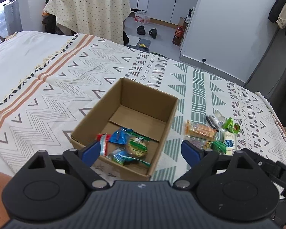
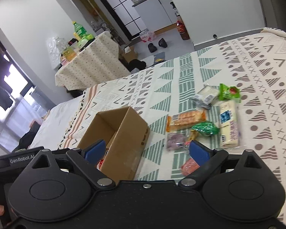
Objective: Organize snacks
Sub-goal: 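Move both grippers back to the snack pile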
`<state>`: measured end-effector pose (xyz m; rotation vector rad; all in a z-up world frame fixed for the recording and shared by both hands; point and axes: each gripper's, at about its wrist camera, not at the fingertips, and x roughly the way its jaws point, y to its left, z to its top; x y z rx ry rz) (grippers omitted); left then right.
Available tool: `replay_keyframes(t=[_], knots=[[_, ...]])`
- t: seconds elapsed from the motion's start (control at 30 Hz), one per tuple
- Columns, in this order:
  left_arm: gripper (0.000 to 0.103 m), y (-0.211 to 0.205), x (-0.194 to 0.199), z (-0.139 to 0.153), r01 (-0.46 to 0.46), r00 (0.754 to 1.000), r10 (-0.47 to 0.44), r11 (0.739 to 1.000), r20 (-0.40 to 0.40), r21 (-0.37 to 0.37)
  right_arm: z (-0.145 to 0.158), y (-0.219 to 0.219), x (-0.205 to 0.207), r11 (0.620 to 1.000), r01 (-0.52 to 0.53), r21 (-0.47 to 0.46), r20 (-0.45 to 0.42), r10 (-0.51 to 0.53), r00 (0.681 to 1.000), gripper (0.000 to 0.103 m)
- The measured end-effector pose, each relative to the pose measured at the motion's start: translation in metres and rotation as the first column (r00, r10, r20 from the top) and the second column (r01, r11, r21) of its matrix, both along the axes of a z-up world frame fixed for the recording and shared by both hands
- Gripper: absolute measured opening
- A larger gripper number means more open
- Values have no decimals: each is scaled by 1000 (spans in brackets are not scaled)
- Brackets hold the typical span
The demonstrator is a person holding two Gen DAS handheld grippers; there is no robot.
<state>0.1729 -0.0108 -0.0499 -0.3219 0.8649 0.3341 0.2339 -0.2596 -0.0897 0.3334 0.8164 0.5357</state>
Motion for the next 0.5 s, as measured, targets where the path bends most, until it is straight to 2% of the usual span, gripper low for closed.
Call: replay_keyframes(t=[0.07, 0.27, 0.5], knots=[[91, -6, 1, -1, -11, 1000, 11, 1000, -4, 2, 3, -6, -1, 1000, 16, -8, 19, -15, 1000, 103], [91, -31, 5, -3, 16, 1000, -16, 1000, -2, 19, 7, -26, -1, 999, 42, 14, 35, -42, 999, 103], [91, -57, 14, -13, 63, 998, -63, 998, -21, 9, 6, -49, 3, 997, 78, -7, 45, -78, 996, 103]])
